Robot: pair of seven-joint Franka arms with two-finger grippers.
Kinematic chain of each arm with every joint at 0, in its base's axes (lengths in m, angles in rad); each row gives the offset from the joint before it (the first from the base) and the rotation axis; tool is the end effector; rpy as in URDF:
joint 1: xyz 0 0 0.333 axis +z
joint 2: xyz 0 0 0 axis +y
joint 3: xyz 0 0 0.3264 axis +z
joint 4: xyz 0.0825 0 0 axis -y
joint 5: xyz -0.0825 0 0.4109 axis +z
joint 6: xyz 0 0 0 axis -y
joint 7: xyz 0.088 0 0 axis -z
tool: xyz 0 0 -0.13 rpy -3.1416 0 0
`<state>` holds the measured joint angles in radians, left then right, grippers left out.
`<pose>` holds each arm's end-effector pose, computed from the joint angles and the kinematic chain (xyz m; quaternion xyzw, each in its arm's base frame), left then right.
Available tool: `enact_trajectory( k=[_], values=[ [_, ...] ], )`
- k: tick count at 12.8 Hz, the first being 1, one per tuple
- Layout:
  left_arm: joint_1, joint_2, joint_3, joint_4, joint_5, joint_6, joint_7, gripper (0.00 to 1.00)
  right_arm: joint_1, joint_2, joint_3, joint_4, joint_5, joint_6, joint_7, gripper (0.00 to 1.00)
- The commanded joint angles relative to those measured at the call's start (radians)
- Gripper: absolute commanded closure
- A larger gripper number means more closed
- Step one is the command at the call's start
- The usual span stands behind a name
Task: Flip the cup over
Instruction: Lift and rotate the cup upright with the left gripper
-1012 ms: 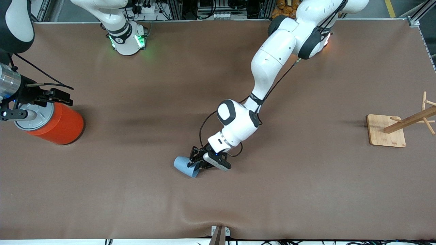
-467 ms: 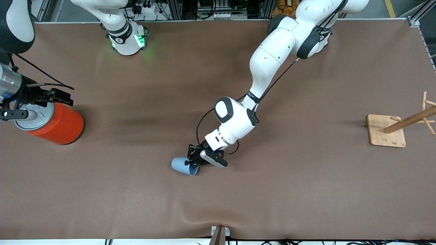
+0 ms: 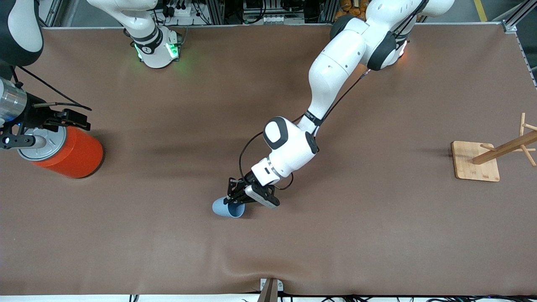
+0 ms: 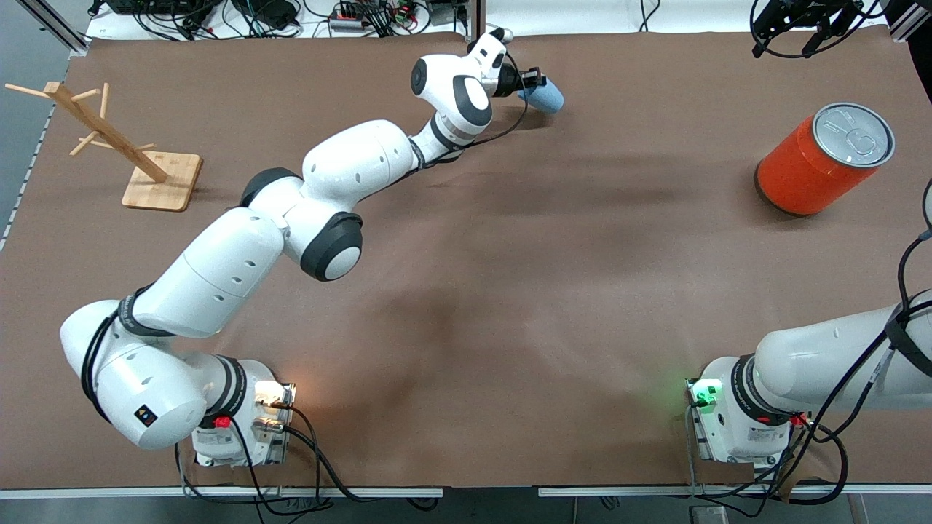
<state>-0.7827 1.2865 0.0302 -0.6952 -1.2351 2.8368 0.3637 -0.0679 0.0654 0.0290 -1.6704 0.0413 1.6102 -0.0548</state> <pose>0.6684 -0.5893 0.2117 0.8590 -0.0441 0.2604 0.4387 0.5933 -0.0183 0.5273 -0.9978 -0.0059 0.0617 0.0244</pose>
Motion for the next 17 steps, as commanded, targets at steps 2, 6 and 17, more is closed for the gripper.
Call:
enact_trajectory(
  k=[2, 6, 17],
  values=[
    [0.019, -0.122, 0.016, -0.065, -0.001, -0.028, -0.051, 1.0, 0.008, -0.024, -0.003, -0.025, 0.011, 0.01, 0.013, 0.0],
    [0.03, -0.387, 0.141, -0.335, -0.001, -0.19, -0.088, 1.0, 0.007, -0.024, -0.003, -0.025, 0.012, 0.01, 0.013, 0.0],
    [0.079, -0.933, 0.154, -1.236, 0.405, -0.198, -0.08, 1.0, 0.005, -0.019, -0.003, 0.029, 0.008, -0.006, 0.012, 0.0]
  ],
)
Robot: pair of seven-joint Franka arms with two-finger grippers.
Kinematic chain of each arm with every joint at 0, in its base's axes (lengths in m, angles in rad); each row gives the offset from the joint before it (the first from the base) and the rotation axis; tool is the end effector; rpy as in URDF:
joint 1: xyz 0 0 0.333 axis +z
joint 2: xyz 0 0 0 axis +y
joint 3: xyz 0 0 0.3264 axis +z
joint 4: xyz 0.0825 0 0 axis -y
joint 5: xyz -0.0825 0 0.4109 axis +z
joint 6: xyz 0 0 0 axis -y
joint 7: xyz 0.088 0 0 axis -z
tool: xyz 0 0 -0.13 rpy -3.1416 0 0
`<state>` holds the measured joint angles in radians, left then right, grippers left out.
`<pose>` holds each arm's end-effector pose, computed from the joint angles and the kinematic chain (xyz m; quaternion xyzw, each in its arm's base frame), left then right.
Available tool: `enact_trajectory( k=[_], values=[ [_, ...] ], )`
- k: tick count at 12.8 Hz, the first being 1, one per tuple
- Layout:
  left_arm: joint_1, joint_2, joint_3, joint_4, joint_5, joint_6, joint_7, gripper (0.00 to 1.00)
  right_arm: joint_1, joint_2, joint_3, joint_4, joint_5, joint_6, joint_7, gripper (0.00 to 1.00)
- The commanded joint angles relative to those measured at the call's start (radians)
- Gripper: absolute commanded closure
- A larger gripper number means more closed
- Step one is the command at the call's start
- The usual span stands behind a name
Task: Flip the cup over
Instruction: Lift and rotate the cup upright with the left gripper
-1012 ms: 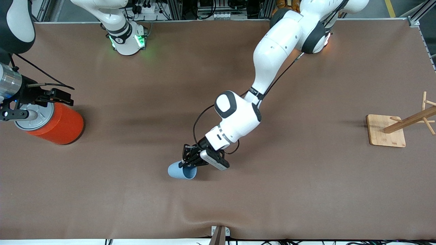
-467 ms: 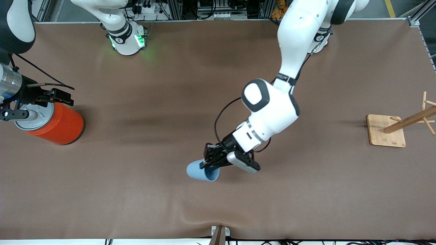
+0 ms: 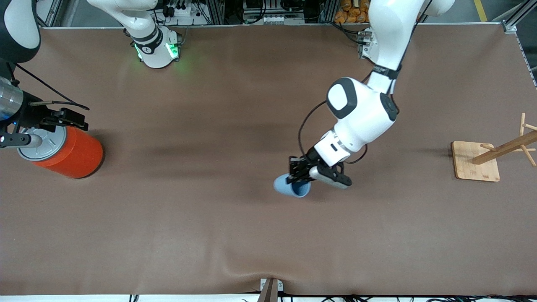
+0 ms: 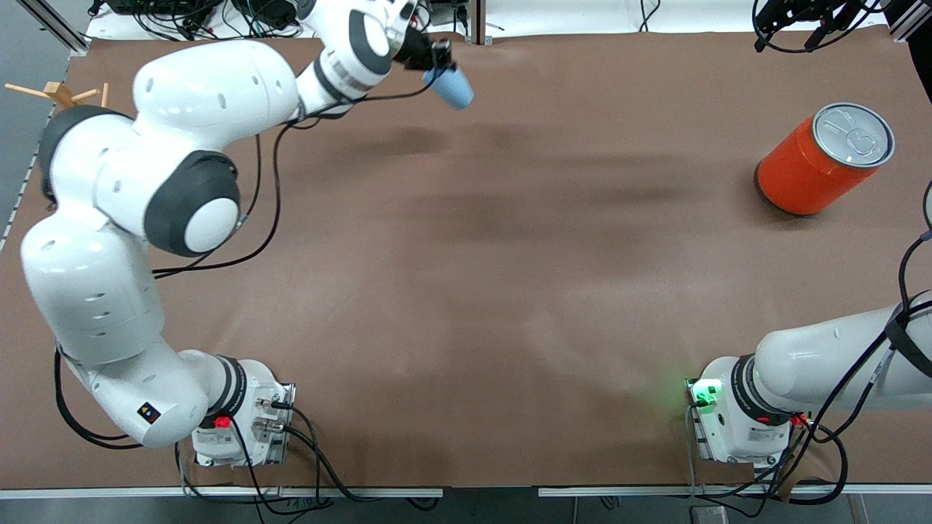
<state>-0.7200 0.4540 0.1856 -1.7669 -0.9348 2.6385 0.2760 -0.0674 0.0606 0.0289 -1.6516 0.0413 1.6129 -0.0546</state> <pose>0.6226 -0.3697 0.3252 0.9429 -0.0518 0.1638 0.2852 0.5950 -0.0181 0.5396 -0.9985 -0.0062 0.0486 0.0237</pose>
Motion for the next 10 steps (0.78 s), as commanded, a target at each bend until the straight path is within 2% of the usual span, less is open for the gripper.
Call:
enact_trajectory(
  k=[1, 3, 4, 6, 8, 10],
  values=[
    [0.033, -0.11, 0.0, -0.205, 0.155, 0.0, 0.008, 1.0, 0.001, -0.015, -0.003, 0.019, 0.008, -0.008, 0.012, 0.0],
    [0.039, -0.118, 0.0, -0.287, 0.236, 0.039, 0.009, 1.0, 0.0, -0.016, -0.006, 0.035, 0.005, -0.008, 0.012, 0.0],
    [0.037, -0.12, 0.0, -0.33, 0.27, 0.102, 0.009, 1.0, -0.005, -0.016, -0.009, 0.047, 0.006, -0.01, 0.013, 0.0],
    [0.033, -0.106, -0.002, -0.379, 0.281, 0.207, 0.011, 1.0, -0.015, -0.016, -0.011, 0.065, 0.003, -0.013, 0.012, 0.0],
    [0.031, -0.103, 0.0, -0.397, 0.289, 0.221, 0.014, 1.0, -0.029, -0.016, -0.011, 0.075, 0.005, -0.014, 0.012, 0.0],
    [0.04, -0.11, 0.006, -0.417, 0.353, 0.221, 0.017, 1.0, -0.019, -0.016, -0.006, 0.078, 0.006, -0.075, 0.013, 0.0]
  ],
)
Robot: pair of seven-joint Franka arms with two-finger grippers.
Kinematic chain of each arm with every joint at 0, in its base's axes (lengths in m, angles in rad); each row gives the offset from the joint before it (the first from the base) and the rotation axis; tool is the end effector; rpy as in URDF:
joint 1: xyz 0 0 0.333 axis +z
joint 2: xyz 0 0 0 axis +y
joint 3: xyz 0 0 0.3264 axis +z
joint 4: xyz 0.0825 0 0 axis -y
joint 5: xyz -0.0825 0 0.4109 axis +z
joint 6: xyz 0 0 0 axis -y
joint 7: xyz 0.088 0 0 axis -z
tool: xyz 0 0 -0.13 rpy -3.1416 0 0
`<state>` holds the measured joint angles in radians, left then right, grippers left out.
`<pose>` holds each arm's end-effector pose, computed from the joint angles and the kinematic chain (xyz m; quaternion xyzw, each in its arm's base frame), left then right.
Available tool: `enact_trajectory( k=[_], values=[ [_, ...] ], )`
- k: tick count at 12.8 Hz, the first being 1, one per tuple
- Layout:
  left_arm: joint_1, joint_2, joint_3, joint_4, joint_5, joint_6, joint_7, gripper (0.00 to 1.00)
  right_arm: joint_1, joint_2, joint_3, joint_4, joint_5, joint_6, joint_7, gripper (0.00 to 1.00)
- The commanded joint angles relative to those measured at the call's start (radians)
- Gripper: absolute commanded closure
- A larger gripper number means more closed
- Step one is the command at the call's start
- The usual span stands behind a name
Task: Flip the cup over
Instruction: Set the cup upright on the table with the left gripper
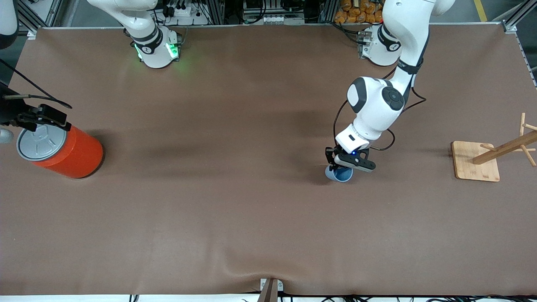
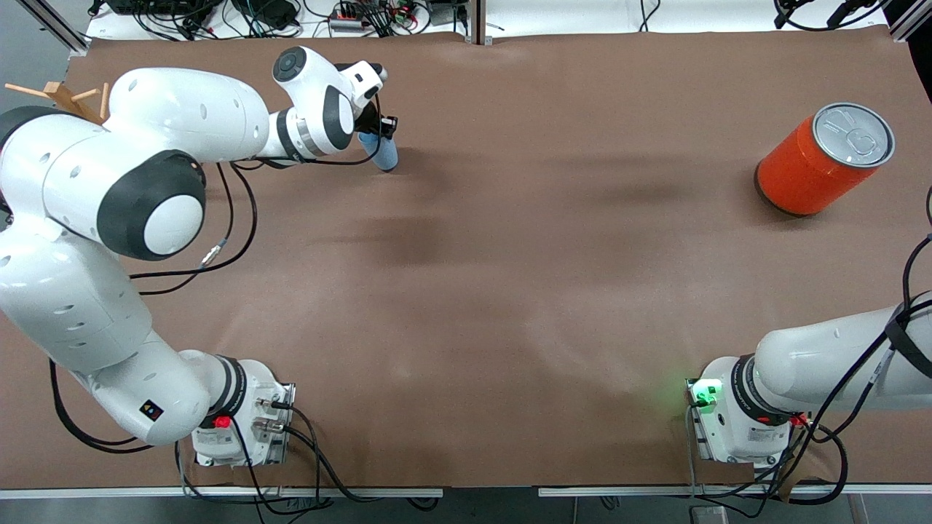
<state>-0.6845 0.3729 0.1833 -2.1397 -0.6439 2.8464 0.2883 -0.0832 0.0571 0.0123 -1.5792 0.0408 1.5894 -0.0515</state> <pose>0.5598 -0.2758 0.2294 0.9729 -0.1112 0.1560 0.1291 0.5971 -0.0373 0.5757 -0.9995 0.0106 0.0221 0.0221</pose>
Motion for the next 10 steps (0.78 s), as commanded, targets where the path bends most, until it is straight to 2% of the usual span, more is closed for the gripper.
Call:
enact_trajectory(
  k=[1, 4, 6, 8, 9, 10],
  values=[
    [0.005, -0.029, 0.01, -0.051, 0.088, 0.013, 0.005, 1.0, -0.001, -0.013, 0.012, 0.008, 0.008, -0.066, 0.01, 0.0],
    [0.007, -0.038, 0.01, -0.049, 0.098, 0.007, 0.002, 1.0, -0.001, -0.011, 0.012, 0.027, 0.005, -0.065, 0.009, 0.0],
    [0.013, -0.07, 0.013, -0.051, 0.112, -0.046, 0.002, 1.0, -0.007, -0.011, 0.012, 0.028, 0.005, -0.065, 0.009, 0.0],
    [0.052, -0.088, 0.028, -0.026, 0.22, -0.099, -0.003, 1.0, -0.01, -0.011, 0.011, 0.028, 0.007, -0.062, 0.01, 0.0],
    [0.054, -0.089, 0.028, -0.014, 0.228, -0.132, -0.007, 0.82, -0.01, -0.01, 0.011, 0.028, 0.005, -0.055, 0.009, 0.0],
    [0.056, -0.095, 0.028, 0.004, 0.228, -0.165, -0.041, 0.13, -0.01, -0.007, 0.009, 0.028, 0.004, -0.049, 0.009, 0.0]
  ],
)
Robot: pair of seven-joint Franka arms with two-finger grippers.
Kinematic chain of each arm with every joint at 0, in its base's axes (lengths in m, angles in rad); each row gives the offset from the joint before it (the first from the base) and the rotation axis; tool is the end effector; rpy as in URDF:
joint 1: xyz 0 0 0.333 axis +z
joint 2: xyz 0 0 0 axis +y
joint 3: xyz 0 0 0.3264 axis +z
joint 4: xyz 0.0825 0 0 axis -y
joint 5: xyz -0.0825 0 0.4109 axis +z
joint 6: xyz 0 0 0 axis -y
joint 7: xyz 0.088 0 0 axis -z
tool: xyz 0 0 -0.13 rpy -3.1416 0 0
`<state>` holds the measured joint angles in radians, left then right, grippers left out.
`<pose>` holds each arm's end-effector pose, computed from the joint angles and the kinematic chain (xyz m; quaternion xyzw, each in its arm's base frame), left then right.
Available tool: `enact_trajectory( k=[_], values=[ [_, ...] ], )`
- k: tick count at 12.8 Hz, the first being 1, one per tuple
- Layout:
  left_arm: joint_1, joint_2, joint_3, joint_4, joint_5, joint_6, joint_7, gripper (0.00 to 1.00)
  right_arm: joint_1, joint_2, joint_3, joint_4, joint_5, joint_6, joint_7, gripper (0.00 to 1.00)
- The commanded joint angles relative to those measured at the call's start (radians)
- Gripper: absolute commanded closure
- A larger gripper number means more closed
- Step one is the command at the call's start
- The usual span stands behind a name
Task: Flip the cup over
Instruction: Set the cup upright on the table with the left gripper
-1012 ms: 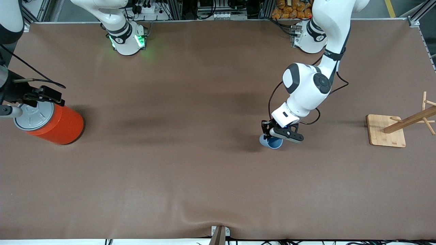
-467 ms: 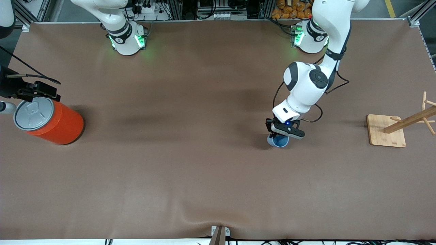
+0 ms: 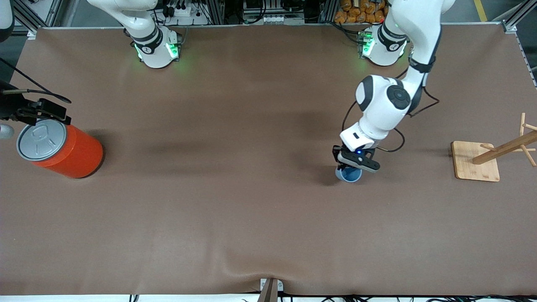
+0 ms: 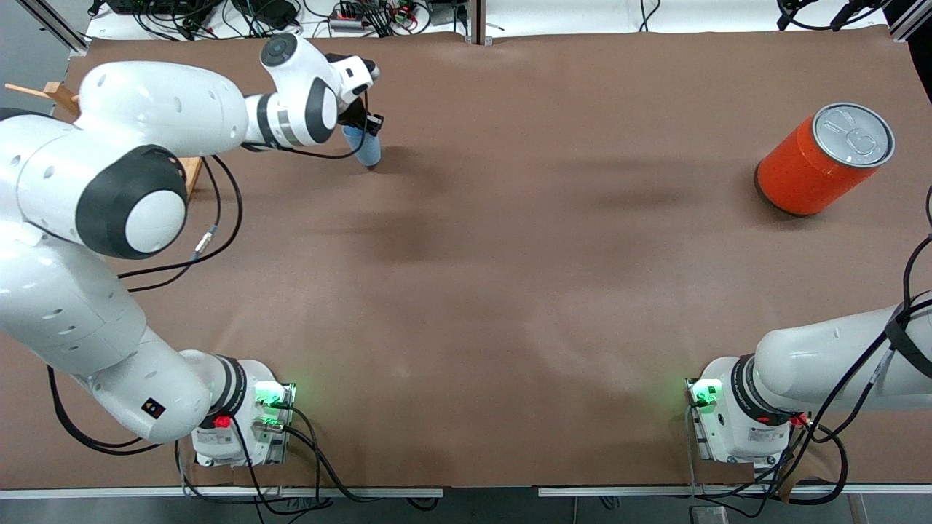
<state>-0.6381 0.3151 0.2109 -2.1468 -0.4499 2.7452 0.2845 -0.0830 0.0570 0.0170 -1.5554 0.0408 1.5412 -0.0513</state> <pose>0.5705 -0.2460 0.2530 0.9713 -0.1673 0.1401 0.0945 0.5925 -0.0340 0.5837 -0.9991 0.0075 0.0343 0.0229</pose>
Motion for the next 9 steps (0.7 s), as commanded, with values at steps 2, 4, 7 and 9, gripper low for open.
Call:
enact_trajectory(
  k=[2, 4, 7, 9],
  values=[
    [0.008, -0.062, 0.002, 0.05, 0.039, -0.163, -0.096, 0.0, -0.009, -0.005, 0.005, 0.003, 0.002, 0.01, 0.005, 0.0],
    [0.009, -0.086, 0.002, 0.074, 0.04, -0.24, -0.122, 0.0, -0.003, -0.002, 0.005, 0.003, -0.025, 0.008, 0.005, 0.0],
    [0.026, -0.106, 0.005, 0.079, 0.042, -0.263, -0.122, 0.0, -0.009, -0.002, 0.006, 0.005, -0.029, 0.01, 0.002, 0.0],
    [0.061, -0.123, 0.005, 0.134, 0.065, -0.359, -0.123, 0.0, -0.006, 0.006, 0.006, 0.006, -0.033, 0.013, 0.005, 0.0]
  ],
)
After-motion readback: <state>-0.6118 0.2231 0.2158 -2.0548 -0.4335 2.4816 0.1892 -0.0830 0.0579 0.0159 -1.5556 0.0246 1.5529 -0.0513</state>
